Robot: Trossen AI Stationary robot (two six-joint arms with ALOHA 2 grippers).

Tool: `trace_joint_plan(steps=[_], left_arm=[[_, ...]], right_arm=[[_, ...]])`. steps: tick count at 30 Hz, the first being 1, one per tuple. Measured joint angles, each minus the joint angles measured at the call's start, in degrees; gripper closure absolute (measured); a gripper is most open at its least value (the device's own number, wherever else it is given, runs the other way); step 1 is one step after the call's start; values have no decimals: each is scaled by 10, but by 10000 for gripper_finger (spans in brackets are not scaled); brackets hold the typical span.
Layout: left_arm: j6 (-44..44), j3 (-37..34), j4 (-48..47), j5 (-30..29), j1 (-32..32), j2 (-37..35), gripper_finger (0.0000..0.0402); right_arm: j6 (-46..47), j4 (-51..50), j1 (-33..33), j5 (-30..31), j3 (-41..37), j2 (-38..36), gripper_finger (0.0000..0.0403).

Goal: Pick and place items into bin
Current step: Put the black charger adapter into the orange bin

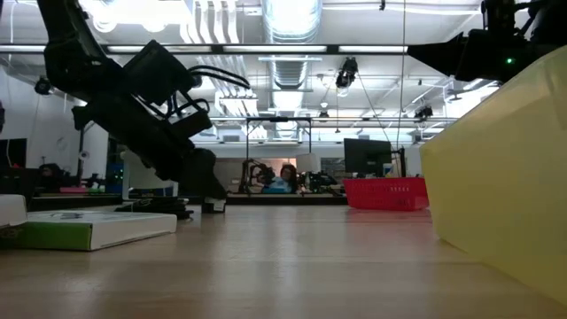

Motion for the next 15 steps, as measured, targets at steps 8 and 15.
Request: trace_joint_plan(steps=[8,15], left_arm=[[0,-2,-3,34,19,0,66],[3,-2,-4,46,24,0,75]], right_arm=[[0,0,0,0,0,0,199],[0,0,0,0,0,0,199]])
